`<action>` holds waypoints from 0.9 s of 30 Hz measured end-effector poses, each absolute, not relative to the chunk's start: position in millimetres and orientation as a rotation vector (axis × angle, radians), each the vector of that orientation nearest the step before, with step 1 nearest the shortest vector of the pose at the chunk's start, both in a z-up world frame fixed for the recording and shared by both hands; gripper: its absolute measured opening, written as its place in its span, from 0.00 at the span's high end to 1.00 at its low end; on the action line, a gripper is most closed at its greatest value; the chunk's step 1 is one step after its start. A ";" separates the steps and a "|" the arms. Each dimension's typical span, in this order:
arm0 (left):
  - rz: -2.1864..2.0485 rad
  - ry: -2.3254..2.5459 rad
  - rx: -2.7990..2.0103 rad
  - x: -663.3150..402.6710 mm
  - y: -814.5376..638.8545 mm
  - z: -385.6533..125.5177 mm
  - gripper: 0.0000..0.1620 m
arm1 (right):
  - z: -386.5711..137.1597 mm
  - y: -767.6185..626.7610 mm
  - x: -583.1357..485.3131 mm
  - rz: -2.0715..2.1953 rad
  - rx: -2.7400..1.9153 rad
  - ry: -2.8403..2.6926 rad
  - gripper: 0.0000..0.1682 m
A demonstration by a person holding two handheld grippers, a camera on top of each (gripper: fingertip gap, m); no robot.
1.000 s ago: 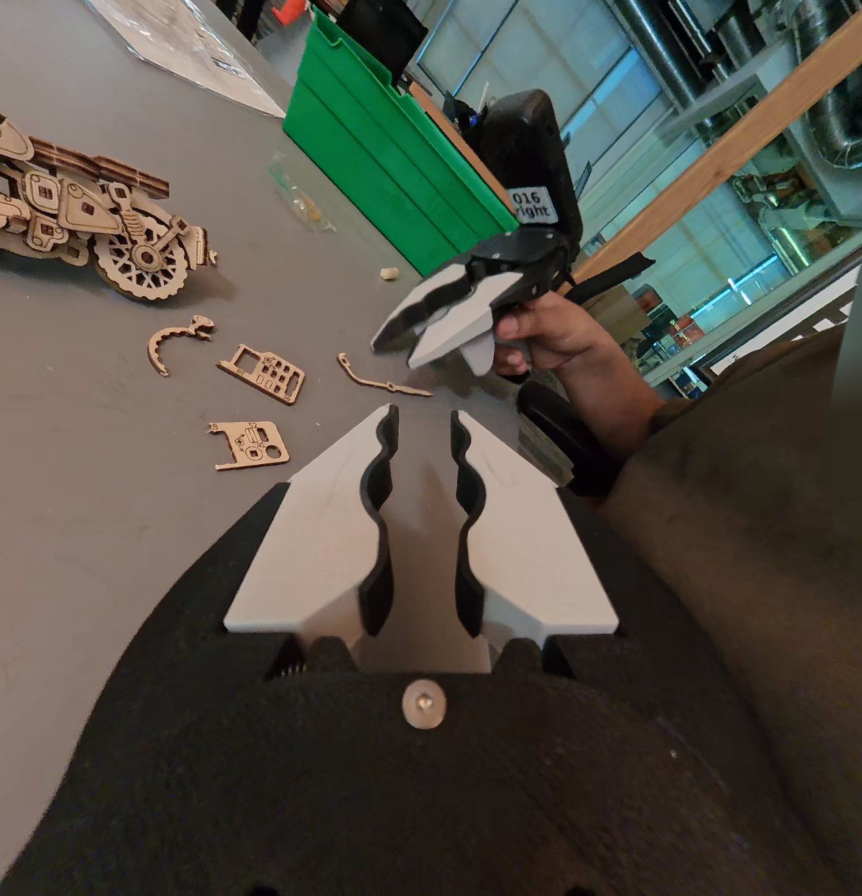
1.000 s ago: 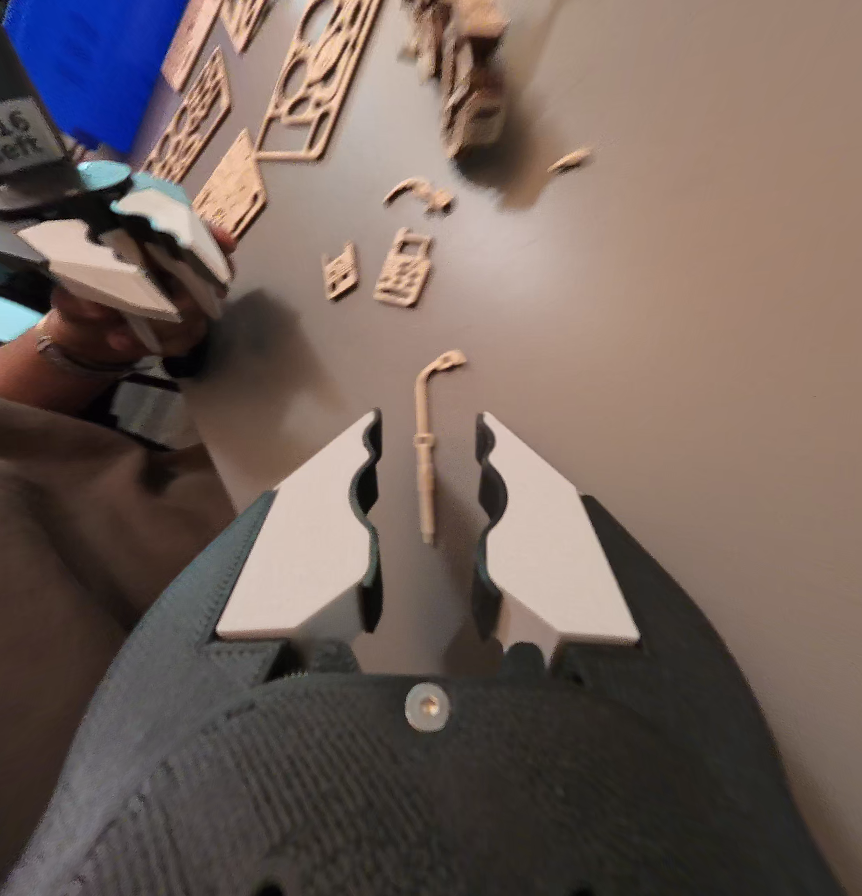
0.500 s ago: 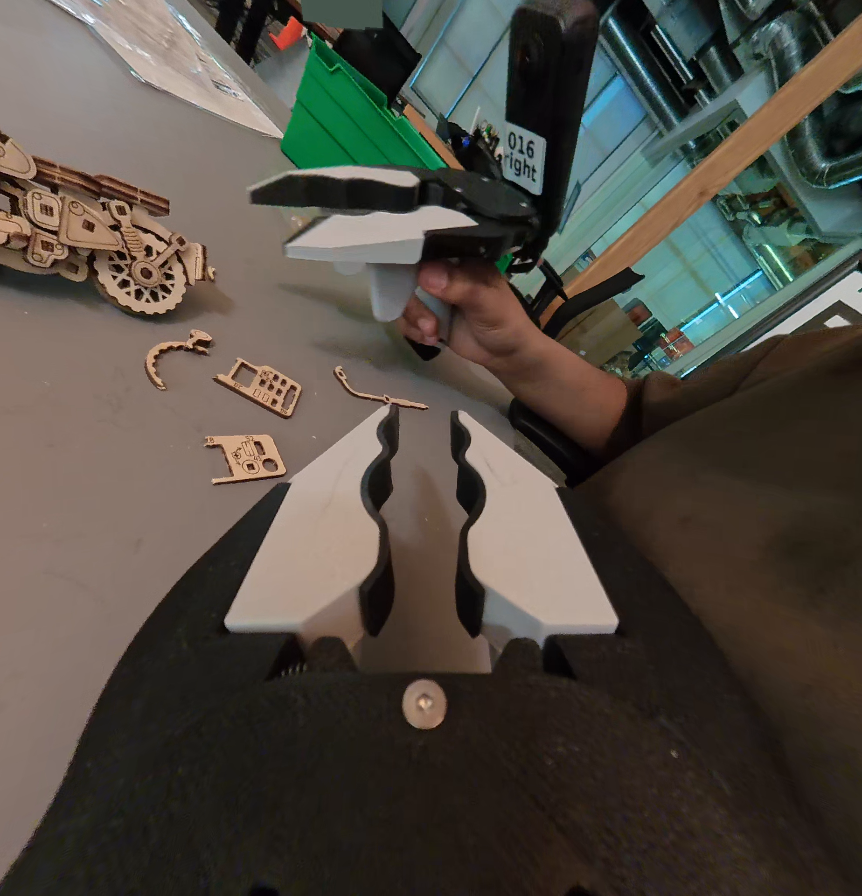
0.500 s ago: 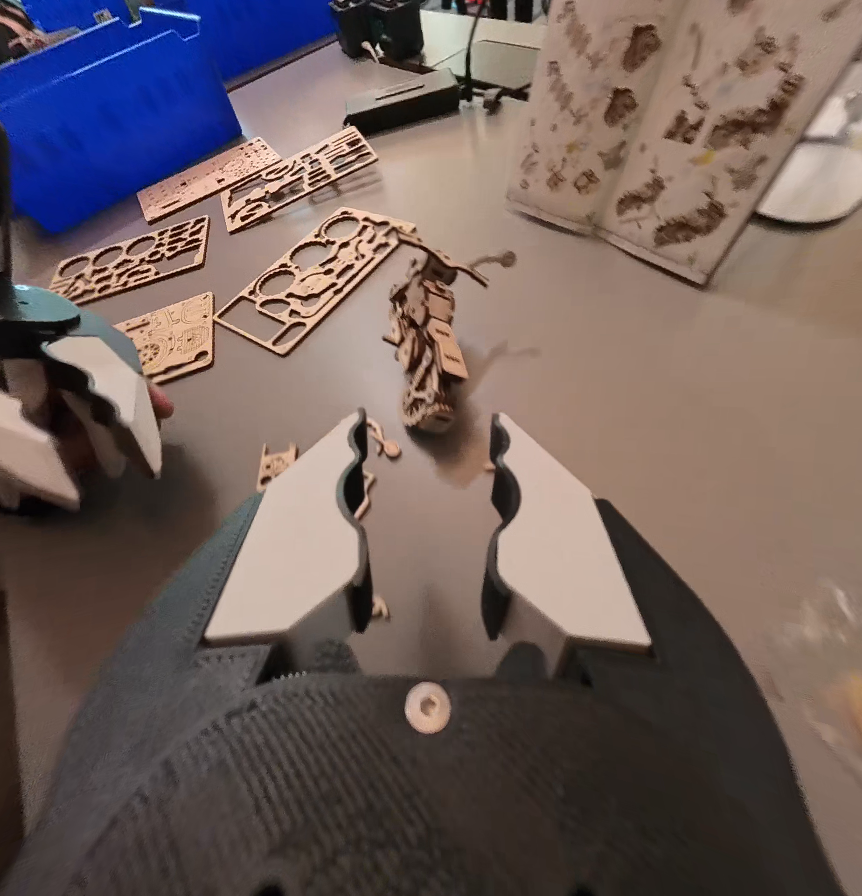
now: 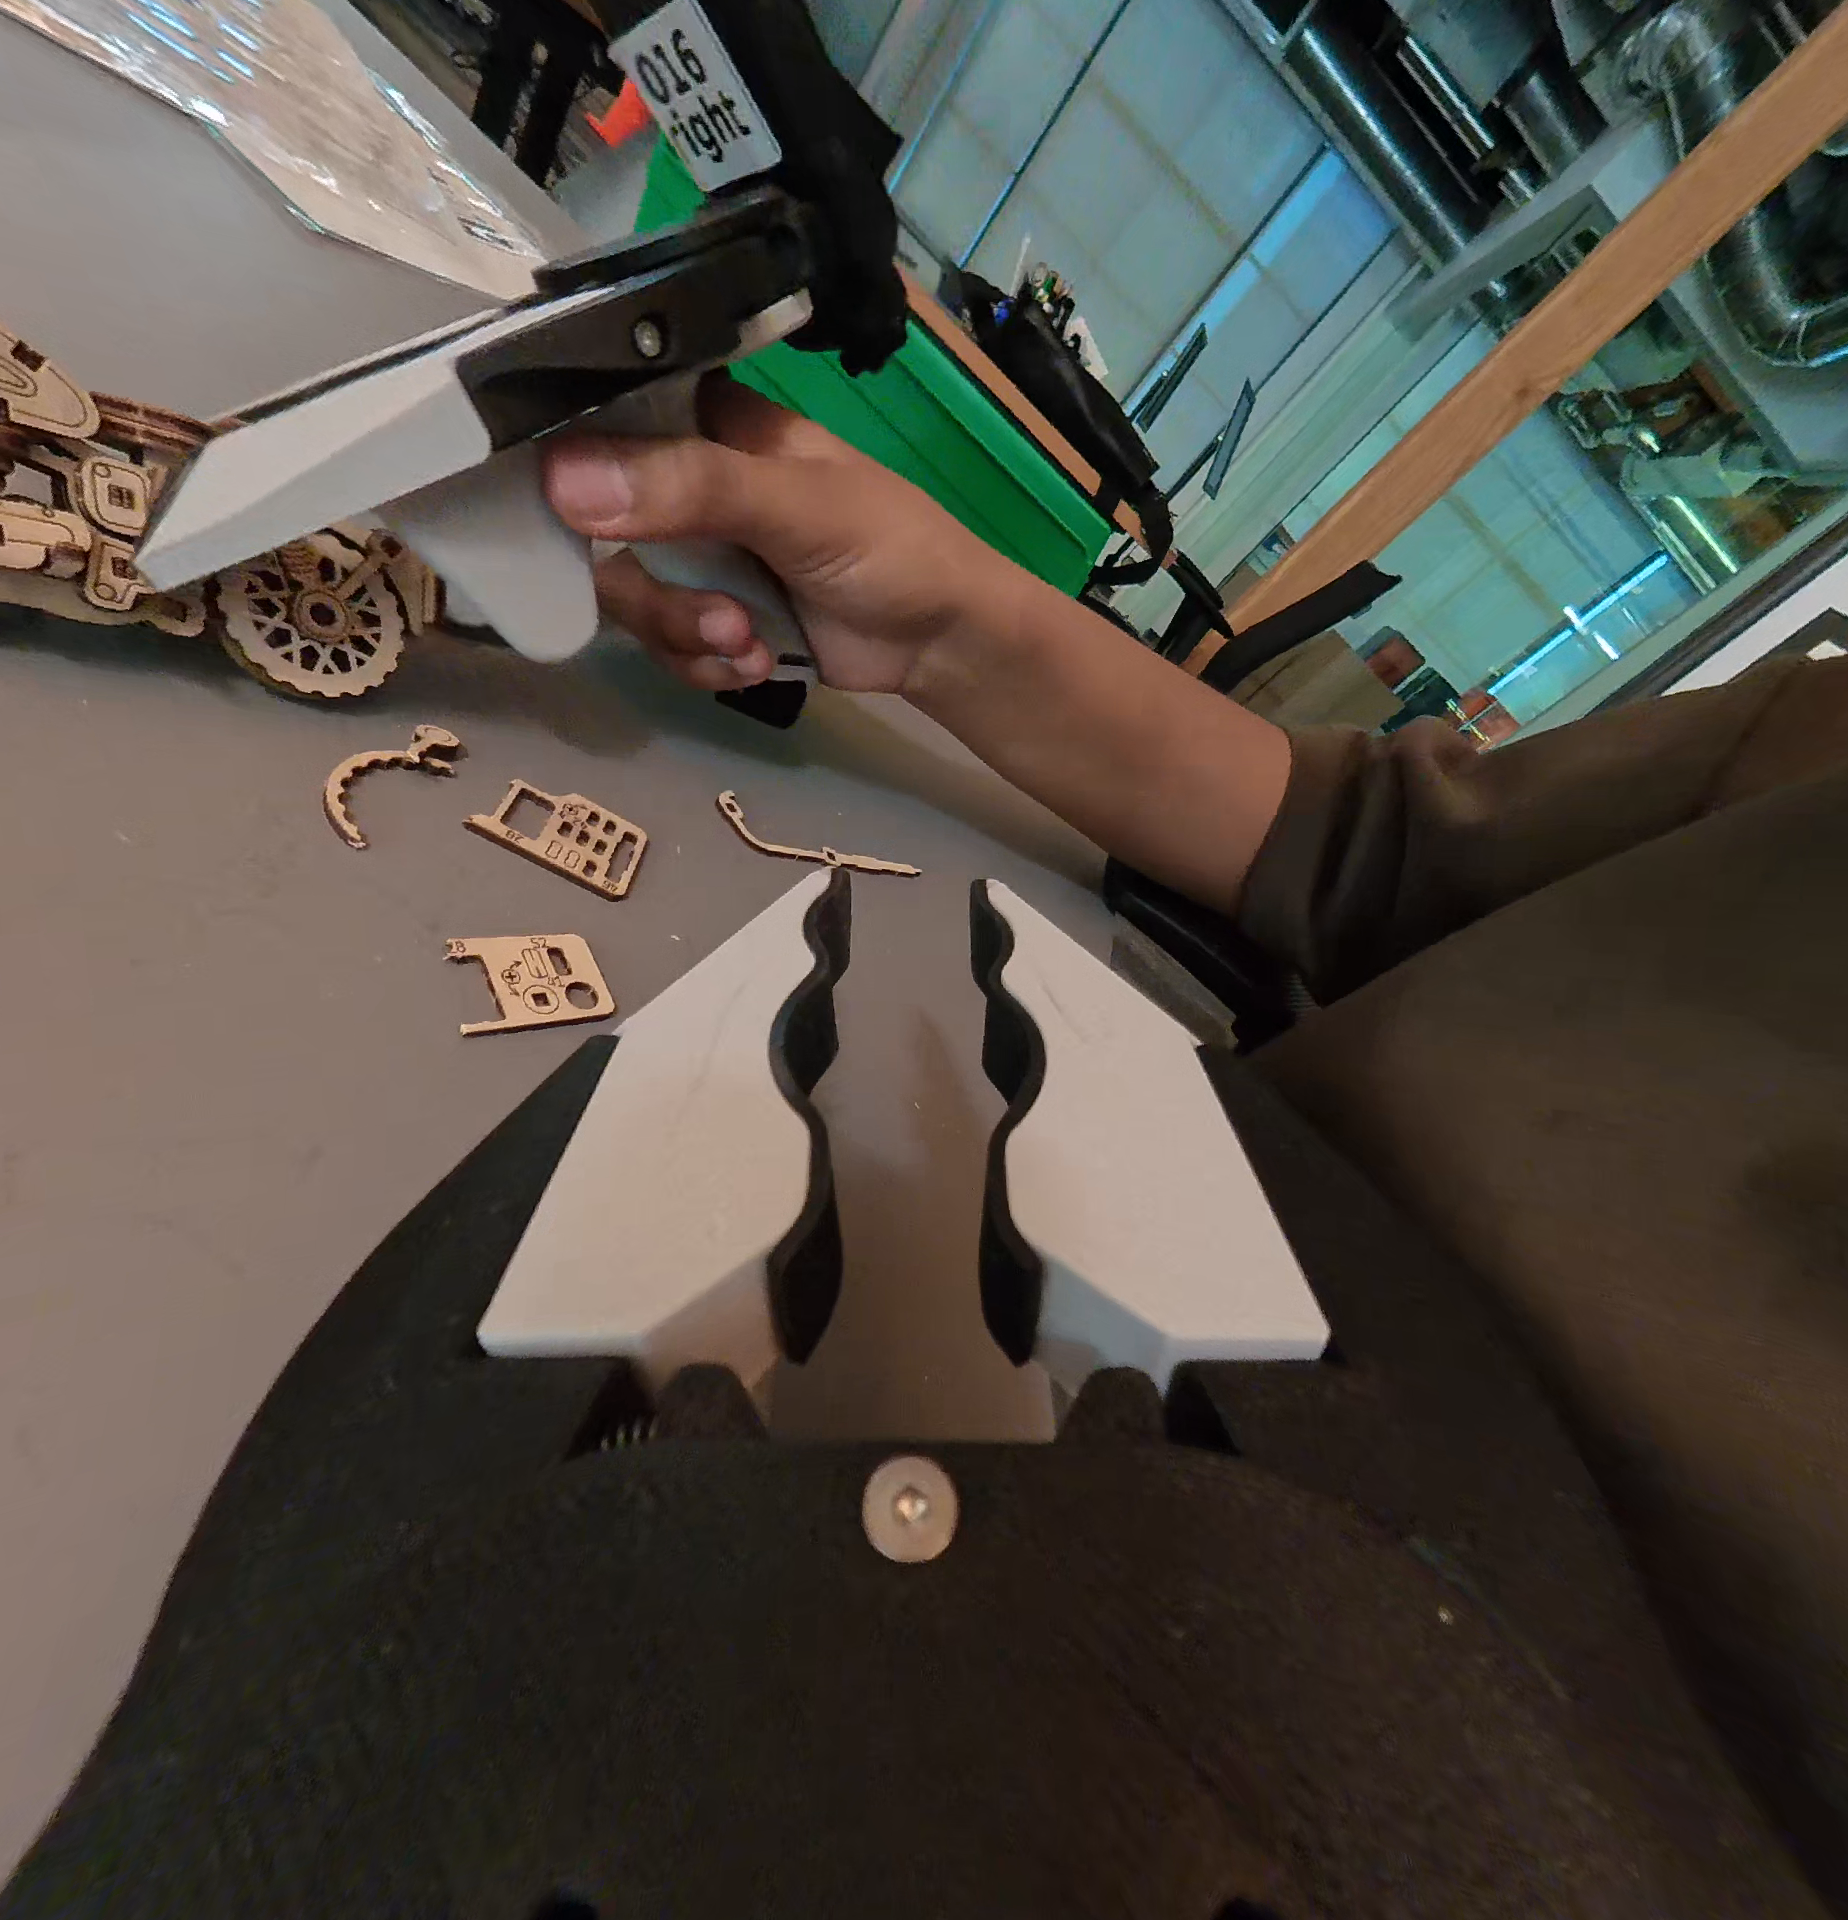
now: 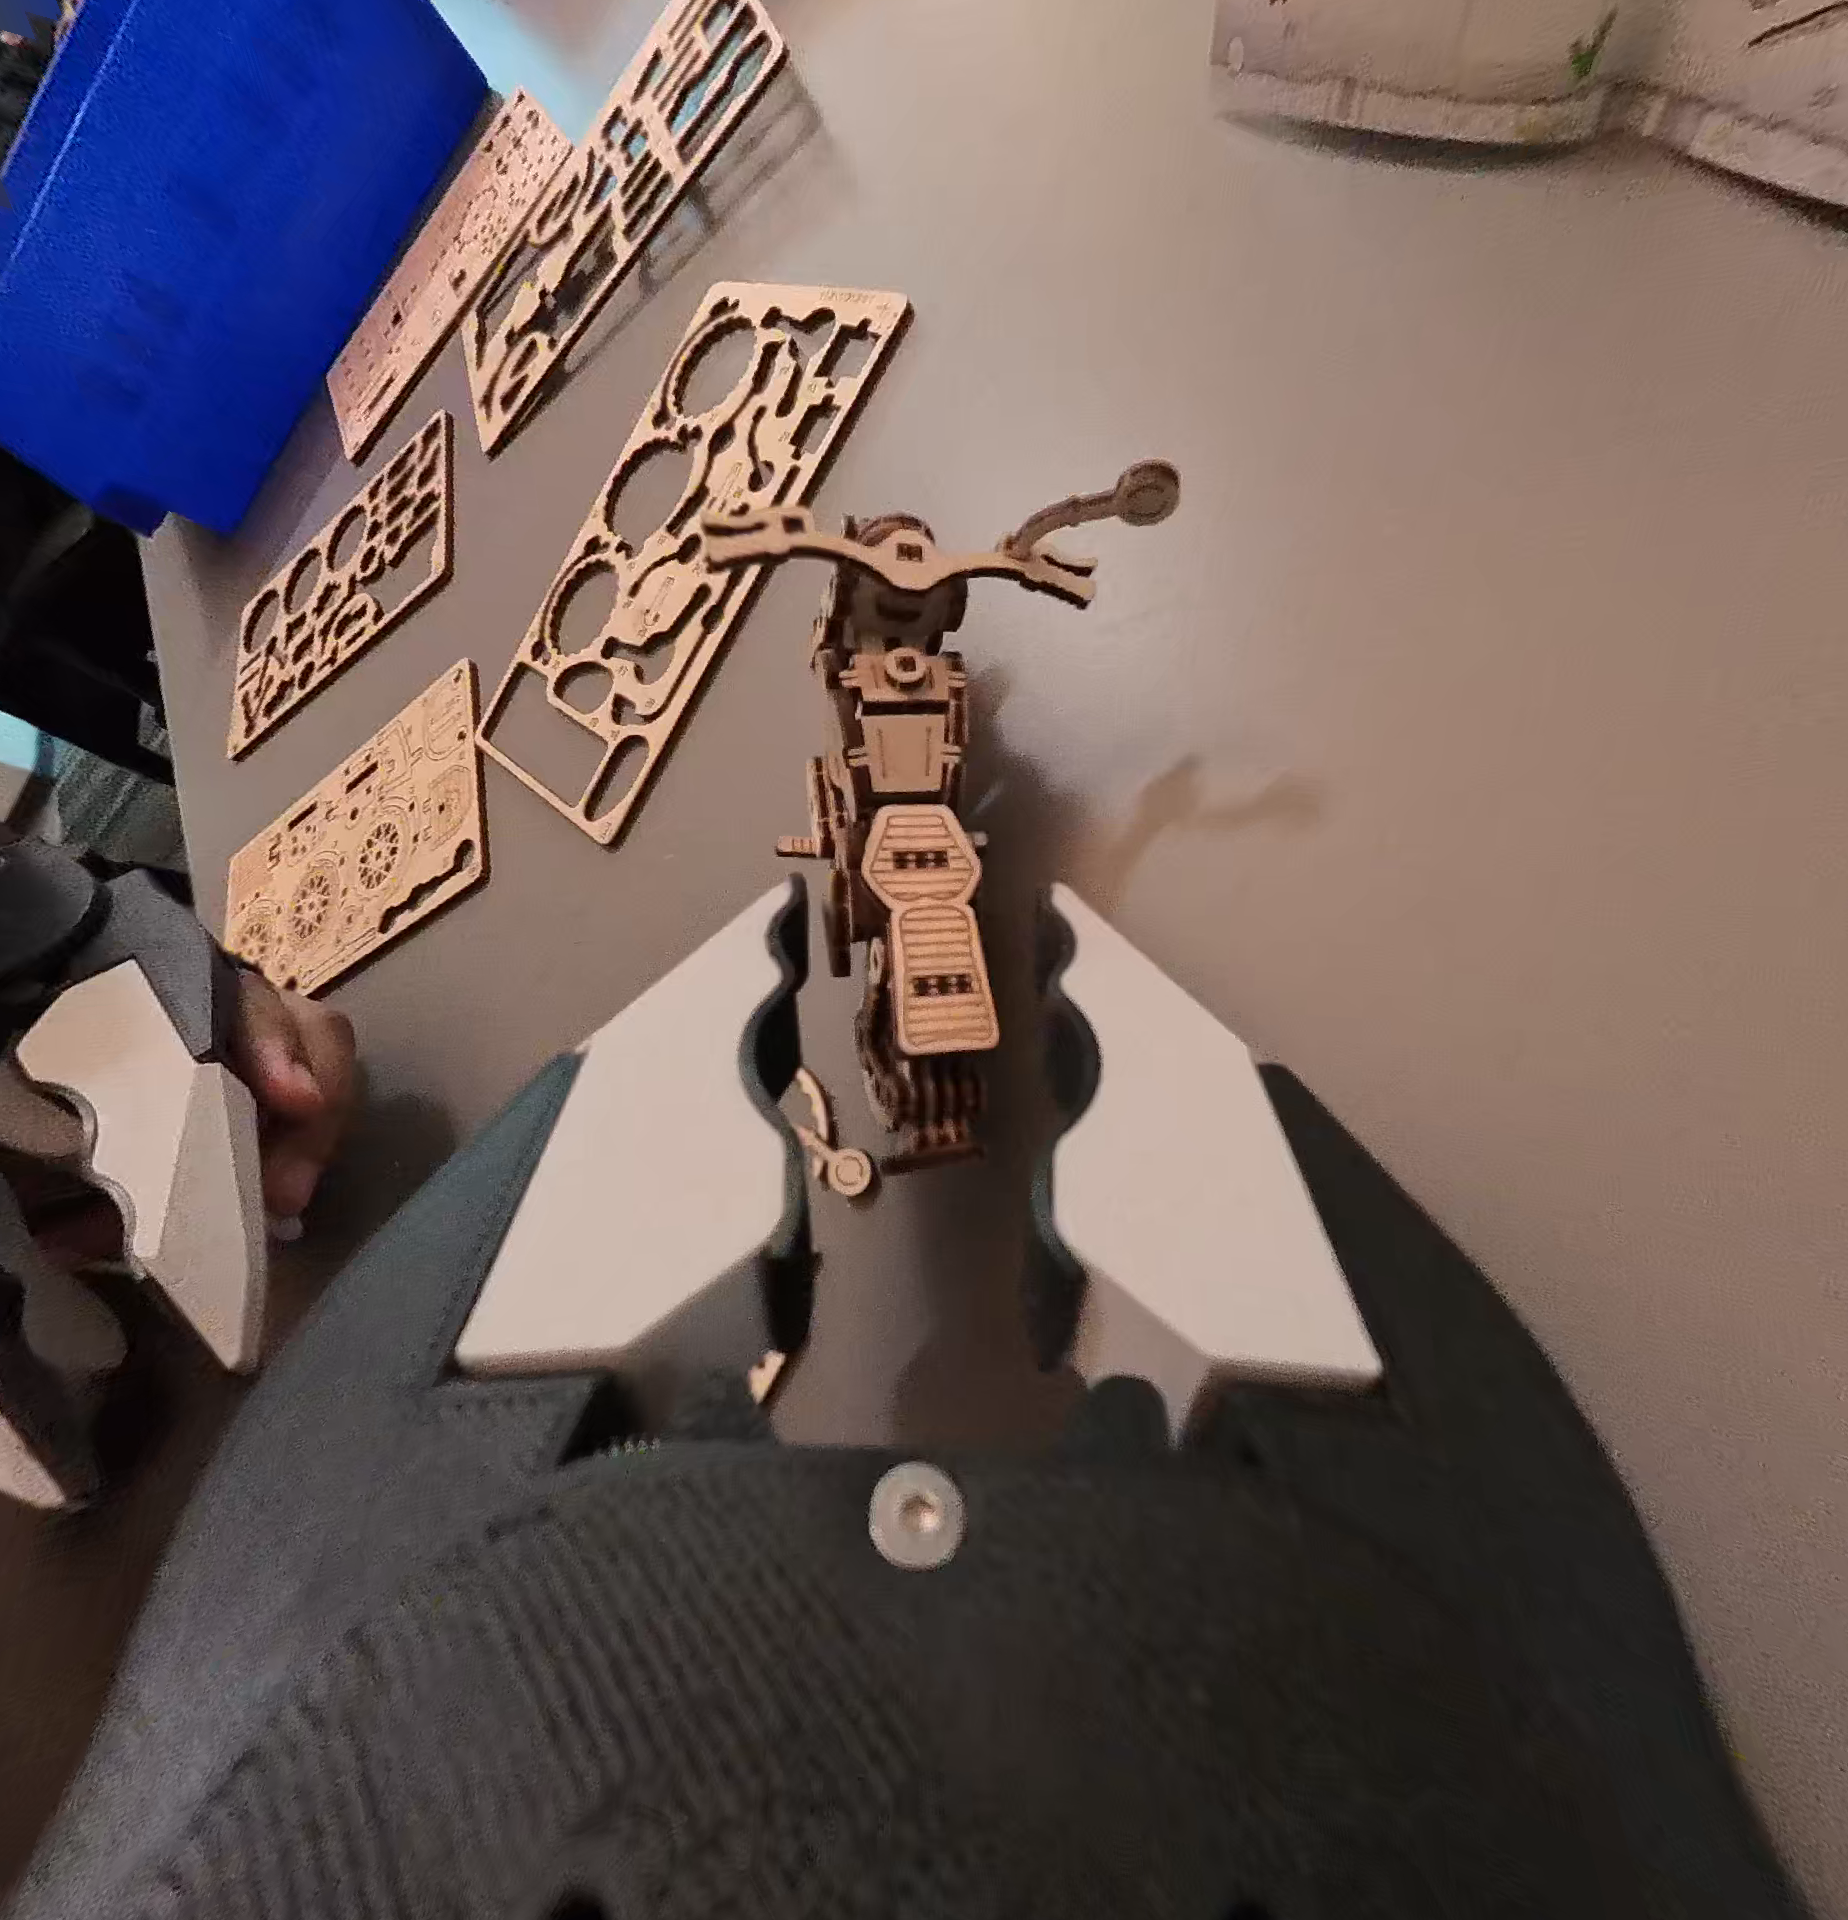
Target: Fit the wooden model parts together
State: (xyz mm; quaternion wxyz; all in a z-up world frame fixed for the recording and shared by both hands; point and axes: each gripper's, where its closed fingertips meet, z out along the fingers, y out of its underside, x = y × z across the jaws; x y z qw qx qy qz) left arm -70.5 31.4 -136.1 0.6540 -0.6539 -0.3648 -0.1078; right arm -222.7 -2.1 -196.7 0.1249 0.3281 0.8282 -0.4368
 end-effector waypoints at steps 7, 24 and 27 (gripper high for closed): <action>-0.207 -0.840 -1.471 -73.9 26.8 -133.9 0.87 | -182.7 -11.2 -211.7 -1.361 0.838 2.445 0.83; -0.587 -1.057 -0.770 -111.1 -29.0 -107.9 0.66 | -101.3 -19.1 -133.7 -2.033 -0.033 3.331 0.84; -0.579 -1.058 -0.823 -107.1 -19.7 -110.6 0.63 | -100.3 -21.7 -123.4 -2.033 -0.074 3.420 0.84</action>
